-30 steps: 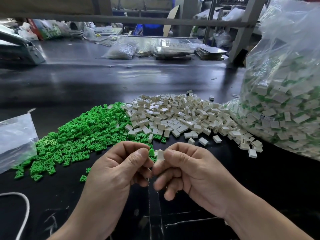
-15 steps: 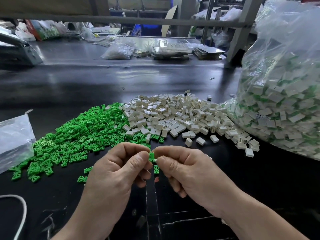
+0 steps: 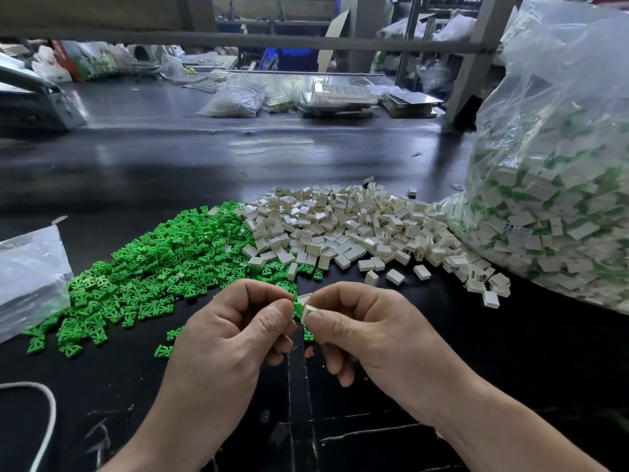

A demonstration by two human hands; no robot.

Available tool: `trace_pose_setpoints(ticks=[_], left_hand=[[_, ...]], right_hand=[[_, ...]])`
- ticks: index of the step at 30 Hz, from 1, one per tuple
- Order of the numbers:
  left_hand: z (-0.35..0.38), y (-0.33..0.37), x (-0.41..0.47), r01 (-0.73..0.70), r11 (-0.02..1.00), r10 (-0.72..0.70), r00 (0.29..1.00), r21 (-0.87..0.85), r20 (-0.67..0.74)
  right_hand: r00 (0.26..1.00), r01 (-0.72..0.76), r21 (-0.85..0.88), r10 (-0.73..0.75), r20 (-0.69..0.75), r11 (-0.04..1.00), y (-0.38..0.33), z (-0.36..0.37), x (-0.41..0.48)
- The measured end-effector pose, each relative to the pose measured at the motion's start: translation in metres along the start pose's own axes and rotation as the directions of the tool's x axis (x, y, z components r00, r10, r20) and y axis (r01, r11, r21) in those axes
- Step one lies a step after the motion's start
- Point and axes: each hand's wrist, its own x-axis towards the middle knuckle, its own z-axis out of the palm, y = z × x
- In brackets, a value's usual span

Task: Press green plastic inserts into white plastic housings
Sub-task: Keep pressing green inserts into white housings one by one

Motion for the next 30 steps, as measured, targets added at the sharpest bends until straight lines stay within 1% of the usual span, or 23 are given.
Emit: trace_pose_setpoints(ticks=[5,10,15,17,20,23,26,28,30], left_hand=[[0.002,0.001,-0.002,-0.026,0.998,0.024,0.999,0.052,0.031],[0.002,0.002,-0.002,-0.015,1.0,0.015,1.0,0.002,0.016],[0.003,0.004,-0.004,-0.025,1.0,0.025,0.998,-0.007,0.056],[0.002,0.005,-0.003,-0.006,0.999,0.009,0.998,-0.049,0.06],[0.003,0.007,-0.002,0.115,0.962,-0.09,0.99,-0.247,0.112],[0.005,0.009,-0.002,0.272,0.859,-0.164,0.949,-0.433,0.27],[0.006,0.01,-0.004,0.368,0.778,-0.145,0.894,-0.508,0.425],[0.006,0.011,-0.005,0.406,0.737,-0.132,0.87,-0.541,0.474],[0.006,0.012,-0.004,0.434,0.705,-0.14,0.861,-0.562,0.489]], right_hand=[[1.0,-0.003,0.028,0.003,-0.03,1.0,-0.002,-0.001,0.0],[1.0,-0.003,0.021,0.003,-0.02,1.0,-0.002,0.003,-0.001],[0.999,0.019,0.024,-0.019,-0.032,1.0,0.0,0.004,0.0],[0.999,0.027,0.038,-0.026,-0.02,0.999,0.0,0.003,0.0],[1.0,0.021,0.094,-0.023,0.018,0.995,-0.001,0.003,-0.001],[0.997,0.002,0.174,-0.015,0.077,0.985,-0.001,0.003,0.0],[0.99,-0.068,0.268,0.031,0.14,0.961,-0.003,0.002,-0.001],[0.983,-0.093,0.303,0.039,0.18,0.949,-0.006,0.001,-0.003],[0.978,-0.069,0.279,0.01,0.208,0.958,-0.01,0.0,-0.005]])
